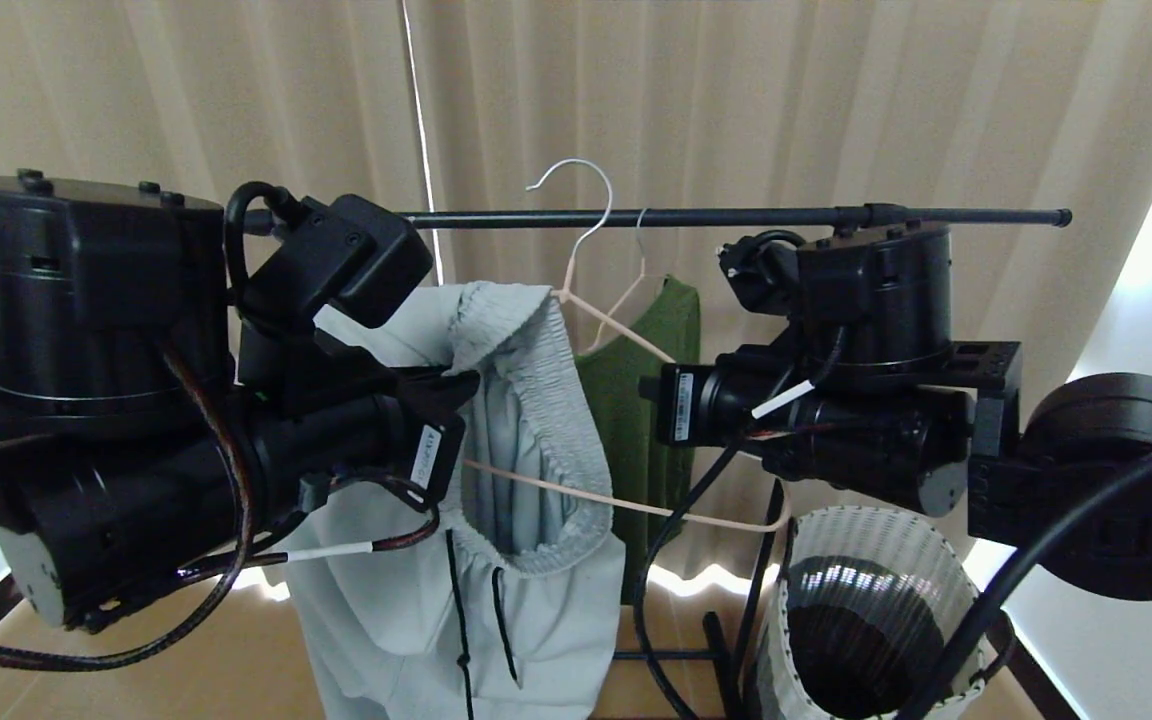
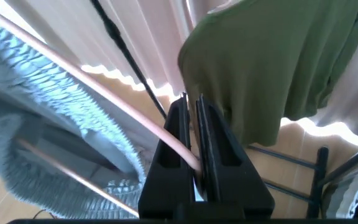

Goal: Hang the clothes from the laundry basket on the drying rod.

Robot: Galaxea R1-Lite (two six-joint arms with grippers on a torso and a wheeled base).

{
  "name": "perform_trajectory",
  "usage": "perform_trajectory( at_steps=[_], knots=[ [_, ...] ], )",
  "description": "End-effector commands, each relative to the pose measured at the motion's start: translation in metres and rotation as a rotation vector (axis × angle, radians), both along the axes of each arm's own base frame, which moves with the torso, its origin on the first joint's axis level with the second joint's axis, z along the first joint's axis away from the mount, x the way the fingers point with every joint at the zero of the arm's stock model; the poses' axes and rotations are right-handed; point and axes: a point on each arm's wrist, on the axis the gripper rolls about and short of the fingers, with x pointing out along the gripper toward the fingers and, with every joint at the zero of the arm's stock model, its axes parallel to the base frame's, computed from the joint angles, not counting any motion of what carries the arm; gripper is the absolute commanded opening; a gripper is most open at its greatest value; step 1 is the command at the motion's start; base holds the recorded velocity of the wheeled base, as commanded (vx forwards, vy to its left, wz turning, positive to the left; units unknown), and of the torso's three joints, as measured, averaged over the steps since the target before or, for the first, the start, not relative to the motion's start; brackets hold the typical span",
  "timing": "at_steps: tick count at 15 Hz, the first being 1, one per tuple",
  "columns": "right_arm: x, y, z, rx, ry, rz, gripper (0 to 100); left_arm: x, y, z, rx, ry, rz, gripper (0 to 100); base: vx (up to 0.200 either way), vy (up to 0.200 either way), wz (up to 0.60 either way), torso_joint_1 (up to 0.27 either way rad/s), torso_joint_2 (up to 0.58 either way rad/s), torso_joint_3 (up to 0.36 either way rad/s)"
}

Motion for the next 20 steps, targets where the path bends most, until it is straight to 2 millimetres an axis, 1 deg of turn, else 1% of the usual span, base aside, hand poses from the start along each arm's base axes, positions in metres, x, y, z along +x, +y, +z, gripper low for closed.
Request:
perform_trajectory(
  at_steps=[1, 2, 3, 4, 8, 11, 15, 16, 17, 20],
  knots=[
    [-0.018, 0.0, 0.007, 0.016, -0.016, 0.036, 0, 0.0, -0.001, -0.001, 0.002, 0.004, -0.005, 0, 0.0, 0.0, 0.0, 0.0, 0.0, 0.0],
    [-0.022, 0.0, 0.008, 0.018, -0.018, 0.045, 0, 0.0, -0.001, 0.0, -0.008, 0.006, -0.003, 0, 0.0, 0.0, 0.0, 0.0, 0.0, 0.0],
    [-0.024, -0.001, 0.008, 0.019, -0.017, 0.046, 0, -0.001, -0.001, 0.0, -0.023, 0.014, -0.005, 100, 0.0, 0.0, 0.0, 0.0, 0.0, 0.0],
    [-0.024, -0.001, 0.009, 0.02, -0.02, 0.046, 0, -0.002, -0.002, 0.0, -0.025, 0.014, -0.007, 100, 0.0, 0.0, 0.0, 0.0, 0.0, 0.0],
    [-0.026, -0.004, 0.009, 0.005, -0.029, 0.035, 0, -0.011, 0.003, 0.009, -0.071, 0.007, -0.134, 100, 0.0, 0.0, 0.0, 0.0, 0.0, 0.0],
    [-0.027, -0.007, 0.009, 0.003, -0.03, 0.028, 0, -0.02, 0.01, 0.013, -0.085, -0.008, -0.152, 100, 0.0, 0.0, 0.0, 0.0, 0.0, 0.0],
    [-0.036, -0.033, 0.005, -0.08, -0.055, 0.015, 0, -0.038, 0.028, 0.008, -0.095, -0.024, -0.148, 100, 0.0, 0.0, 0.0, 0.0, 0.0, 0.0],
    [-0.036, -0.037, 0.005, -0.084, -0.057, 0.009, 0, -0.04, 0.029, 0.008, -0.096, -0.034, -0.15, 100, 0.0, 0.0, 0.0, 0.0, 0.0, 0.0],
    [-0.04, -0.046, 0.006, -0.092, -0.064, -0.001, 0, -0.042, 0.032, 0.011, -0.097, -0.075, -0.158, 100, 0.0, 0.0, 0.0, 0.0, 0.0, 0.0],
    [-0.052, -0.059, 0.005, -0.107, -0.074, 0.008, 0, -0.036, 0.032, 0.022, -0.056, -0.225, -0.167, 100, 0.0, 0.0, 0.0, 0.0, 0.0, 0.0]
  ],
)
